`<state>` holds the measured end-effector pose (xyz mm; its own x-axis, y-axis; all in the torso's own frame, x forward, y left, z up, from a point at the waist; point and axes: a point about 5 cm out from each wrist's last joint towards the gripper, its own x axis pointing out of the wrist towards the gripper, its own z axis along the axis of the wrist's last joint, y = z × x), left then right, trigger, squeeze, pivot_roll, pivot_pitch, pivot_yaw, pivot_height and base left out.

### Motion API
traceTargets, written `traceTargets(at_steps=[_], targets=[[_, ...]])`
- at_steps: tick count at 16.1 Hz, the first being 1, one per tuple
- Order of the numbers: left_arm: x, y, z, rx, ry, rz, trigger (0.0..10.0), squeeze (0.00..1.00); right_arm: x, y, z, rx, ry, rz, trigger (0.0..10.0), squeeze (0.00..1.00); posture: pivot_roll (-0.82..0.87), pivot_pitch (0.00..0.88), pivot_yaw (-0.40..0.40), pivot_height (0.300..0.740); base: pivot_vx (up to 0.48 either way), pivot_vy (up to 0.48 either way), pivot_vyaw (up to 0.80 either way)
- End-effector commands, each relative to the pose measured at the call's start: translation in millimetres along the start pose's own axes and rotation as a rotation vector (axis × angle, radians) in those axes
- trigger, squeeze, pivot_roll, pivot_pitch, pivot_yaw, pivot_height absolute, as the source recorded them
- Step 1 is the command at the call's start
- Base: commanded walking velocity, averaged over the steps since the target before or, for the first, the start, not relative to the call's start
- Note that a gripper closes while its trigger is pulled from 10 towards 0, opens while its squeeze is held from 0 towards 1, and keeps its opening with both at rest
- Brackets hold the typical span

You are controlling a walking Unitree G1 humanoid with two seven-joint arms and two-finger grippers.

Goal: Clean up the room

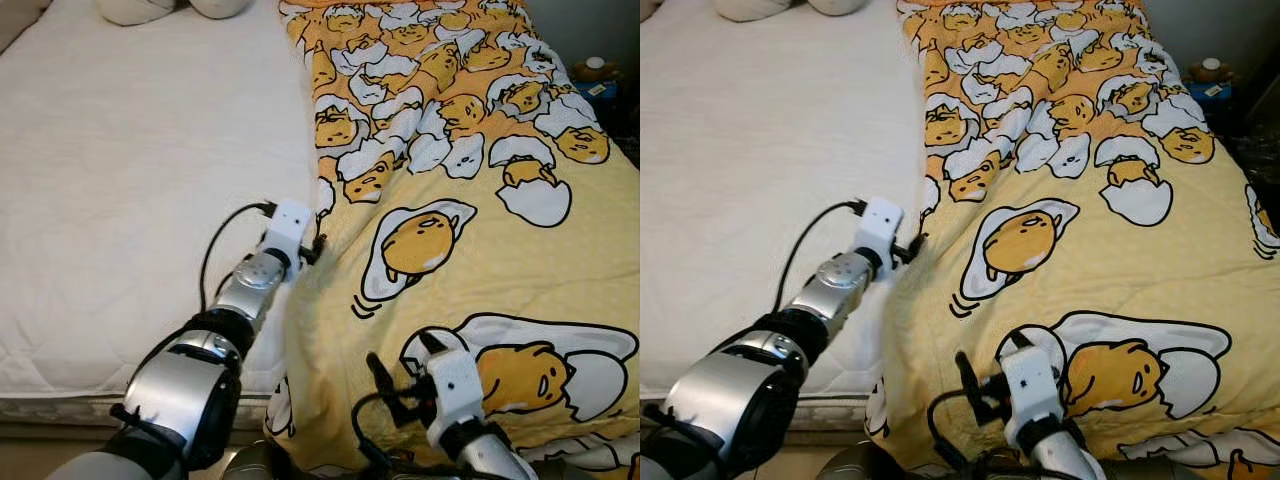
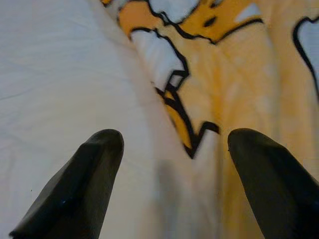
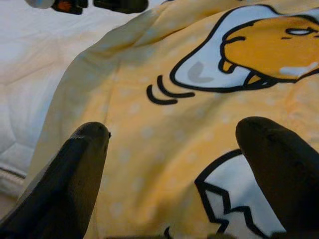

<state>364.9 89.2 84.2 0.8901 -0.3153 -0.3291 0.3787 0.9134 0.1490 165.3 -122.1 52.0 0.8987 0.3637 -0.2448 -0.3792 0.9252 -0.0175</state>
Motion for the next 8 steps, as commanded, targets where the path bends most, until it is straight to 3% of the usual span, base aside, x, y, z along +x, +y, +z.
traceTargets(at_steps=[1,3,6,7,8], targets=[[1.5,-2.8,2.6,-0.016,0.011,-0.024,10.0,0.00,-1.7,4.1,3.9,-0.006,-0.009,0.011,10.0,0.00,-0.17,0.142,0.058,0.740,0.000,0.000,0.00],[2.1,-9.1,2.6,-0.031,0.013,-0.066,10.0,0.00,-2.3,4.7,3.6,0.004,-0.008,0.005,10.0,0.00,-0.17,0.144,0.061,0.740,0.000,0.000,0.00],[0.3,-11.8,-9.9,0.061,0.072,-0.054,10.0,0.00,-4.2,5.5,2.3,0.006,-0.002,0.015,10.0,0.00,-0.17,0.145,0.063,0.740,0.000,0.000,0.00],[-0.5,-11.9,-13.2,0.108,0.083,-0.049,10.0,1.00,-4.7,5.9,2.0,0.006,0.000,0.016,10.0,0.00,-0.17,0.143,0.062,0.740,0.000,0.000,0.00],[-1.2,-13.1,-16.7,0.129,0.097,-0.051,10.0,1.00,-5.0,6.9,1.9,0.006,0.003,0.024,10.0,0.00,-0.17,0.143,0.061,0.740,0.000,0.000,0.00]])
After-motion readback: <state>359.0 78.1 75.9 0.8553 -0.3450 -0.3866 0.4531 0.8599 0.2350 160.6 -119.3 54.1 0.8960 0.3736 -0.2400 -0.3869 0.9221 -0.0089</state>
